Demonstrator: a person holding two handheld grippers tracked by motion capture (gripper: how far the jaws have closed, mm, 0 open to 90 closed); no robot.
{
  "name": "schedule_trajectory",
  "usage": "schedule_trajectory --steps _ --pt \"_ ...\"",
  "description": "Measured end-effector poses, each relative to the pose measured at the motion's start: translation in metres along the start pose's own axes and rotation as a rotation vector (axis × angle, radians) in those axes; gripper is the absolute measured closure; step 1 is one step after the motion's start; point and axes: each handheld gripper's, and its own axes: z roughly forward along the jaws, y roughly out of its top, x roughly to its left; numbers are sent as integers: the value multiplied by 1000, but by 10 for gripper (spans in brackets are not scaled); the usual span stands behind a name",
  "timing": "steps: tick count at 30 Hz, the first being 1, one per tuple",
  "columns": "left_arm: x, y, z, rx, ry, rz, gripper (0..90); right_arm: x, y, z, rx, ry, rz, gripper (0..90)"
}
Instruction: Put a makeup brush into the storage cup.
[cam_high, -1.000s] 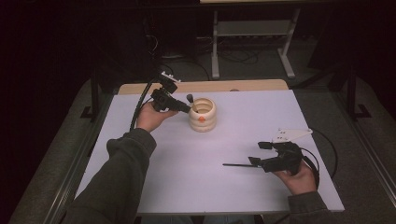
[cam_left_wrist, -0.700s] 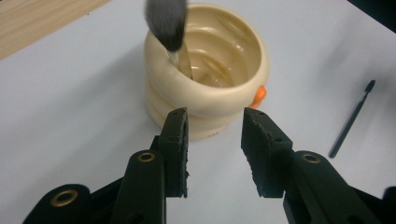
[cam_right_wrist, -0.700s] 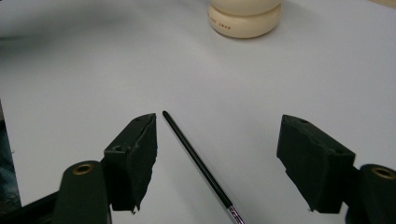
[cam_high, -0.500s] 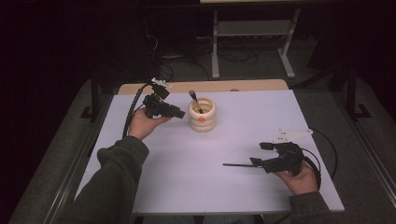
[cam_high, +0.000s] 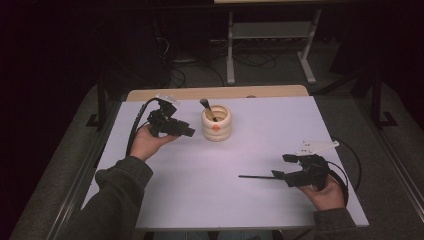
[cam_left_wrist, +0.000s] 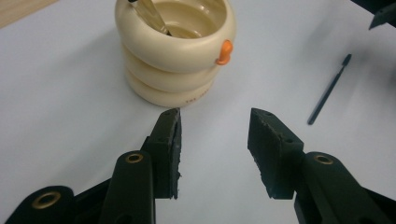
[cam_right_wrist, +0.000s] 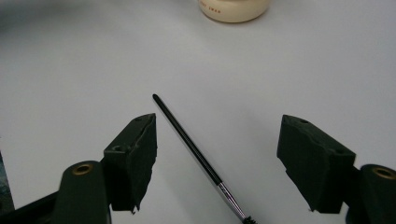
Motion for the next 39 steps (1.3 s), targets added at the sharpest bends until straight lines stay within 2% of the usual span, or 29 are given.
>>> schedule_trajectory --steps 8,20,28,31,36,39 --pt "-11 -3 2 2 -15 34 519 -2 -3 -1 10 -3 5 272" --pt "-24 -4 4 3 -41 61 490 -1 -3 -4 5 -12 -3 263" --pt "-37 -4 12 9 -51 99 472 -2 -3 -1 10 -7 12 253" --pt "-43 -5 15 11 -55 114 468 -4 -4 -1 11 -12 4 251" --pt "-50 -4 22 27 -59 142 440 -5 -6 -3 23 -24 23 245" --pt "-56 -5 25 15 -75 147 426 -6 -5 -5 17 -32 25 239"
